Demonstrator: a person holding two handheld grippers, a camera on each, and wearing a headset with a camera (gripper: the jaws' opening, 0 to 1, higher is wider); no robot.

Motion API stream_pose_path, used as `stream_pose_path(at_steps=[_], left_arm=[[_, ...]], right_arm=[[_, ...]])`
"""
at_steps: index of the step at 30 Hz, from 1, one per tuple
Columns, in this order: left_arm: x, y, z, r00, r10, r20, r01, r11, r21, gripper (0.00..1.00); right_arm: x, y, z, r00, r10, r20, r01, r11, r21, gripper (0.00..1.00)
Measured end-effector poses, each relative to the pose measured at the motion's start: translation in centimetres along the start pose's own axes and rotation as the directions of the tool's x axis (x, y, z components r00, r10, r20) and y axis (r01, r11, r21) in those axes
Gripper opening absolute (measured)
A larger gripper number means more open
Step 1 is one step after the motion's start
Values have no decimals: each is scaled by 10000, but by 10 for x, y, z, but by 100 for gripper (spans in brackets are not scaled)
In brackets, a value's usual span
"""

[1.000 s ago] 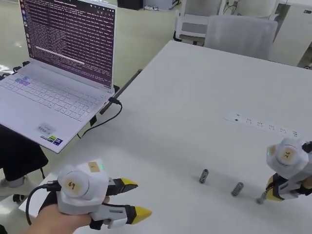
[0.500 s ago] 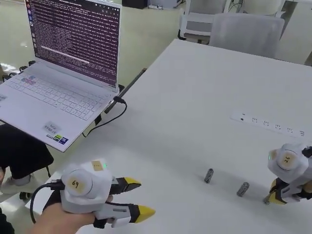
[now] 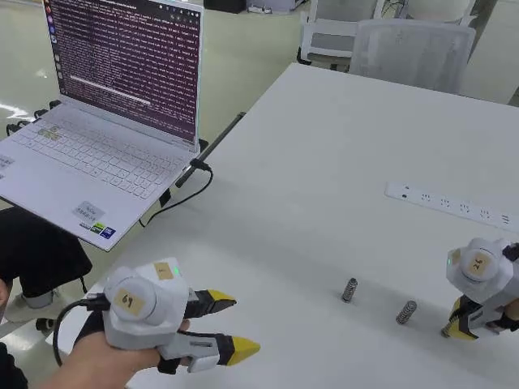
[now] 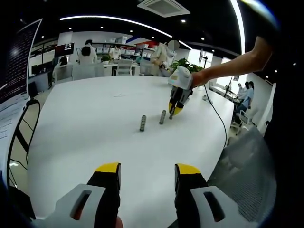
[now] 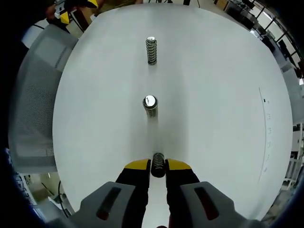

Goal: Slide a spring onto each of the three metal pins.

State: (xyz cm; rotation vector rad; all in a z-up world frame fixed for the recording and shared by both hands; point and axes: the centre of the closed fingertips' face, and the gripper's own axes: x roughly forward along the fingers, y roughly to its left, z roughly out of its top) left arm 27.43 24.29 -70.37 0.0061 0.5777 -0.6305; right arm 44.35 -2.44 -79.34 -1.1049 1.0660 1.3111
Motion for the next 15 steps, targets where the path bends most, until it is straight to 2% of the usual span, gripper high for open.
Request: stream_pose_path(at_steps=[15], left_arm=[[2,-1,6,9999,-42,95,42,10000,77,41]], right_arm=[[-14,-1,4,9989,-200,419,182,9989,428,18]])
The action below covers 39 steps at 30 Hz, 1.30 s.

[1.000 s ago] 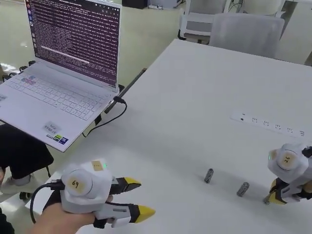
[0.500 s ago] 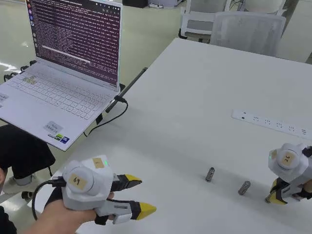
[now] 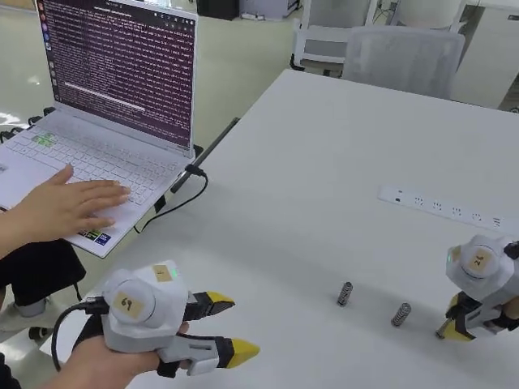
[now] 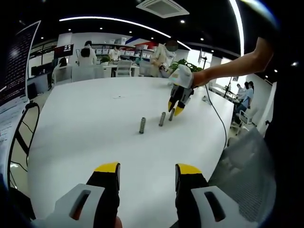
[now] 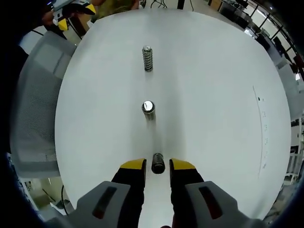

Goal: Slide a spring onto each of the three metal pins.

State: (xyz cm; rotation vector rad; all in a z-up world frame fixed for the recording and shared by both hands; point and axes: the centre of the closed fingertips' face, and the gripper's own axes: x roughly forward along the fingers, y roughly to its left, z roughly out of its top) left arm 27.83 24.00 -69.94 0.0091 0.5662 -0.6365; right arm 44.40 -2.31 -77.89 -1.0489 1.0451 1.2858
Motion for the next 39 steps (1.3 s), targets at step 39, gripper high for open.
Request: stream_pose_path(at_steps=[39], left_arm=[[4,-4,16,9993,-265,279,262,9996,114,42]], right_arm=[[-58,39,-18,9348,-2097,2866,805,9112,4041,34]])
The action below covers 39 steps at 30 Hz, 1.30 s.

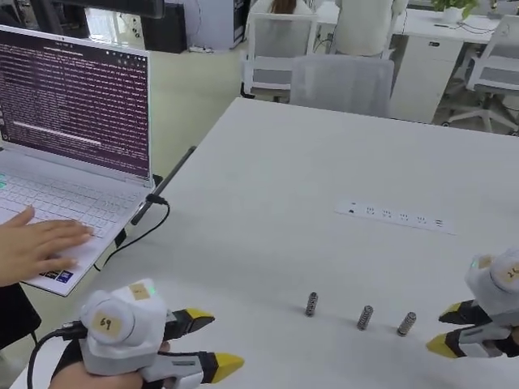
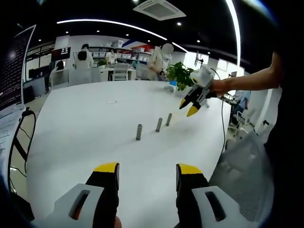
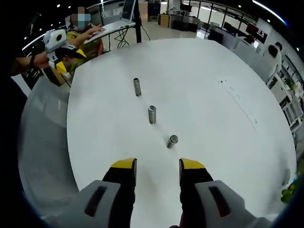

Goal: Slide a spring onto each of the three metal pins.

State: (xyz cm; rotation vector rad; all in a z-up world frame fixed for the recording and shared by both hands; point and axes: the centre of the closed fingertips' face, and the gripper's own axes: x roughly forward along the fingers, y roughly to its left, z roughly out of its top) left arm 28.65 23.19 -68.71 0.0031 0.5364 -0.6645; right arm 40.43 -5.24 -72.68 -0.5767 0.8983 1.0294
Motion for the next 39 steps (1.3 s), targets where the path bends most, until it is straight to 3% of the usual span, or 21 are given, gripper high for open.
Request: stream_pose_path(at_steps=[5,11,14,17,21,32,39], left_arm=[[0,2,2,10000,29,43,-29,10000,11,42],[-1,0,5,9999,29,118,-29,10000,-46,43],[-1,0,5,9999,18,109,-18,10000,-30,43],[-1,-2,6,9999,6,138,-5,10000,-52,43],[1,-4,7,9999,-14,162,15,10000,-78,44],[5,-10,10,9999,-76,110,76,10000,-3,45],[10,-13,11,9998,-148,111,148,9999,8,45]], right_arm=[[-12,6,-1,9966,-230,793,168,9968,779,36],[-26,14,-10,9911,-422,1260,218,9871,1585,40],[-32,17,-9,9837,-593,1698,249,9799,1979,42],[-39,21,-7,9699,-741,2321,114,9653,2607,44],[-46,24,-13,9594,-943,2656,109,9540,2995,49],[-56,40,-26,9375,-1315,3221,115,9370,3491,57],[-53,54,-39,9390,-1358,3159,89,9280,3724,61]])
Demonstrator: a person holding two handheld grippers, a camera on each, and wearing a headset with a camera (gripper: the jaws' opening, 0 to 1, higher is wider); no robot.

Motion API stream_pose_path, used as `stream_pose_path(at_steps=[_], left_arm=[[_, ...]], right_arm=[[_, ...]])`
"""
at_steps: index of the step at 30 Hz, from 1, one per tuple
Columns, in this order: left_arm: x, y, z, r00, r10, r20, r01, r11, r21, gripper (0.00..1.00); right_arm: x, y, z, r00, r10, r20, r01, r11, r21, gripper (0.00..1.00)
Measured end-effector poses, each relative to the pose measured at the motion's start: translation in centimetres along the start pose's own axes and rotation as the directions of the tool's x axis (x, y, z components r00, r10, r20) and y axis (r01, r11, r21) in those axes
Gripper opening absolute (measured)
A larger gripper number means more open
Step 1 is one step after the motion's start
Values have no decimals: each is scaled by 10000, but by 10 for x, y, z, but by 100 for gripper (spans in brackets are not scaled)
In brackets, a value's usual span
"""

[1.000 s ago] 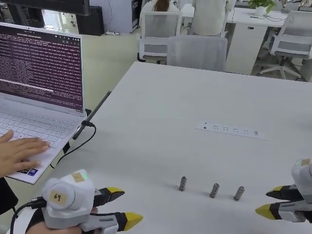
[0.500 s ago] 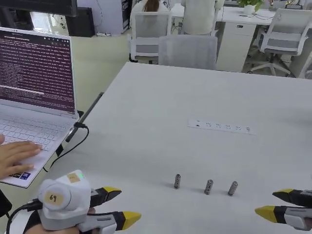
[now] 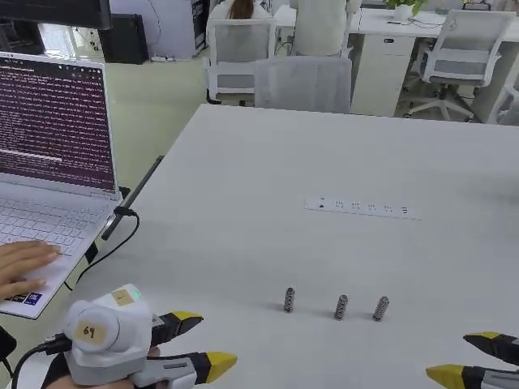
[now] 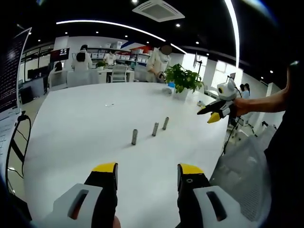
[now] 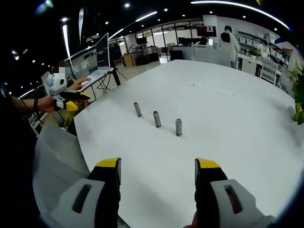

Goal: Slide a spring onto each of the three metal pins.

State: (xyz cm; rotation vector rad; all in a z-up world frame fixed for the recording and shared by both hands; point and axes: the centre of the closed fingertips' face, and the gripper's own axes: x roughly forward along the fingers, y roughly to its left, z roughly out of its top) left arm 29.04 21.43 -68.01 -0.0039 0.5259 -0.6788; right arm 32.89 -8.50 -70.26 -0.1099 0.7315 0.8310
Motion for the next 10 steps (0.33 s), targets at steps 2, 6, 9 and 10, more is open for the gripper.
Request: stream_pose_path(at_steps=[2,6,9,10], left_arm=[[1,-2,0,10000,-29,3,29,10000,-18,45],[2,-4,-1,10000,-60,-25,60,10000,-32,46],[2,-4,-2,10000,-67,-26,67,10000,-46,46],[2,-4,-2,10000,-68,-14,68,10000,-55,46]], right_arm=[[0,4,-5,10000,58,-4,-58,10000,69,63],[0,9,-14,10000,79,-14,-79,9998,207,65],[0,13,-21,10000,85,23,-85,9994,349,65],[0,14,-22,9999,103,27,-104,9992,392,65]])
